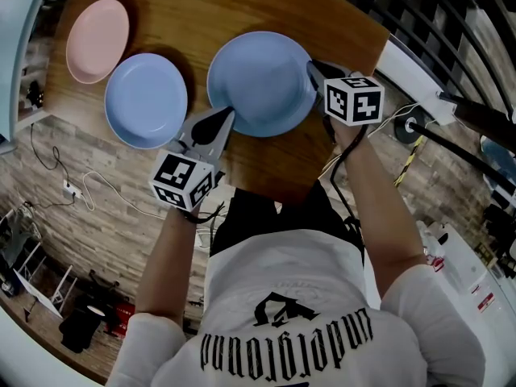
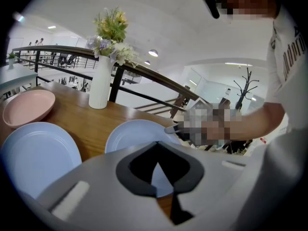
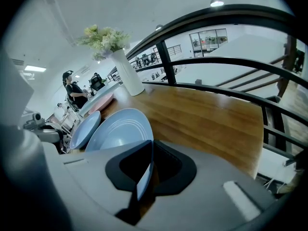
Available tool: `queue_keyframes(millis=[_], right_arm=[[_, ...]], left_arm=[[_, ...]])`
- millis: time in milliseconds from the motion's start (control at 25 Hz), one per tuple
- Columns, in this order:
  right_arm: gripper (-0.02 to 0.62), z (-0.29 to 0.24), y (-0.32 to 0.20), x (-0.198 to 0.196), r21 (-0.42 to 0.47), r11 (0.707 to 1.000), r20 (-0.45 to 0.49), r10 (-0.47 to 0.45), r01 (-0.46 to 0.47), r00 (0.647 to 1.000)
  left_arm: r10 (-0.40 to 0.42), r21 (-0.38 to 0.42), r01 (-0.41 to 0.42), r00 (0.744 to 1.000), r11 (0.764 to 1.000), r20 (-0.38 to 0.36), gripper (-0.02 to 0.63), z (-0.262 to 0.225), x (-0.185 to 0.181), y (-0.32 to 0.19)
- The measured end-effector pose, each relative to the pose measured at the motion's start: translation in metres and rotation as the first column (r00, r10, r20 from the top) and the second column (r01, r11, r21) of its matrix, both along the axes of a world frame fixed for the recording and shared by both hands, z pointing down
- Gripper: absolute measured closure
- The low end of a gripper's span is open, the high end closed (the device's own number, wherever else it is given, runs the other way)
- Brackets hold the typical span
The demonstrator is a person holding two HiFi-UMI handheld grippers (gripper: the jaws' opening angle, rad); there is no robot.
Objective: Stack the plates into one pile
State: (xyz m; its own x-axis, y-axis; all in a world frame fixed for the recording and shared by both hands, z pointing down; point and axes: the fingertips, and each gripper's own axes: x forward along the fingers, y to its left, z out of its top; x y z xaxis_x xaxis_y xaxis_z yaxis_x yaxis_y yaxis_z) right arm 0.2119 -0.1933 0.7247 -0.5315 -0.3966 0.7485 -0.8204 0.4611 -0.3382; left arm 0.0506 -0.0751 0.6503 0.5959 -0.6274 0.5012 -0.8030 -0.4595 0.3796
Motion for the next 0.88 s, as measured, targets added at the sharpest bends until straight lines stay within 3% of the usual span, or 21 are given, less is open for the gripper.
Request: queue_keyframes(millis=[880], right_arm=[[0.574,-0.084,0.042,0.005,0.073,0.997,0.078,0.013,-0.019,0.997]], left_arm=[[-0.001,0.067,0.001,1.0,0.998,0.0,0.56,-0.05,-0.011,0.027]])
